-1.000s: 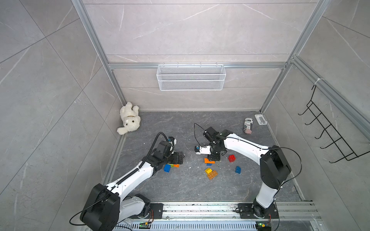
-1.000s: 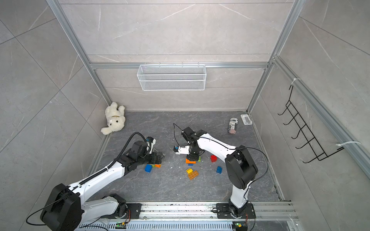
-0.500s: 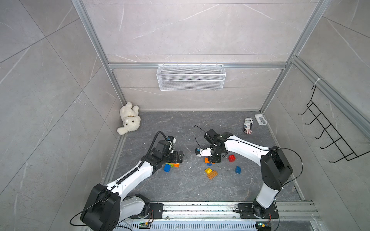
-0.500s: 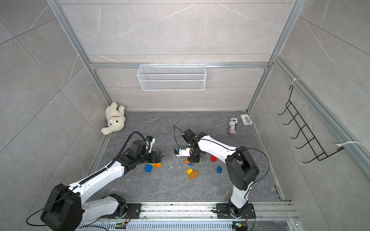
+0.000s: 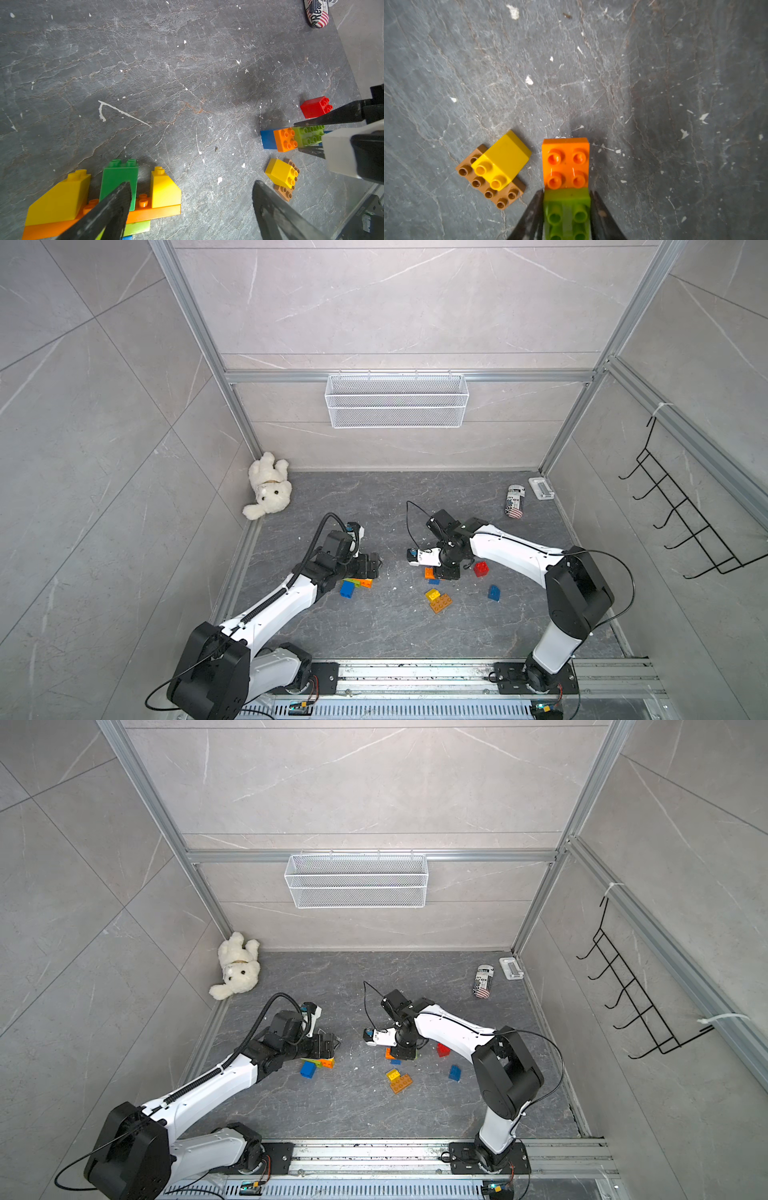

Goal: Assemble a fork with lego
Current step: Assemble the lego brick with the lego brick.

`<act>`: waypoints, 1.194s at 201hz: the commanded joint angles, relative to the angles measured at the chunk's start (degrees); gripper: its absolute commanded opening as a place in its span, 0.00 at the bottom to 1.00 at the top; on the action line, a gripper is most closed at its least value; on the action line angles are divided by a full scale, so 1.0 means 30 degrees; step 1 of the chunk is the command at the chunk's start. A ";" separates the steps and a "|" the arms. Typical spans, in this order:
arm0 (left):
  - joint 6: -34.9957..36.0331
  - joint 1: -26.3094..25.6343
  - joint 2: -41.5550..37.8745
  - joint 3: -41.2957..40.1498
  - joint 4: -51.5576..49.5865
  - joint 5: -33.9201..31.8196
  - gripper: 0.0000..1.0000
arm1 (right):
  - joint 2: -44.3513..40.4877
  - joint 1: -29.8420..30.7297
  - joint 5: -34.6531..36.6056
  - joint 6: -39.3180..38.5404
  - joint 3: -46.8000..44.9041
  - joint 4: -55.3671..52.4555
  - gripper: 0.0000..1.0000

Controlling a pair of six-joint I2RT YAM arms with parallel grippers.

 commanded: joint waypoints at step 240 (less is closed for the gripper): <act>0.0245 0.0248 -0.2164 -0.0425 -0.0806 -0.0004 0.93 | -0.2981 0.0391 0.0667 0.2412 0.1312 -0.2146 0.63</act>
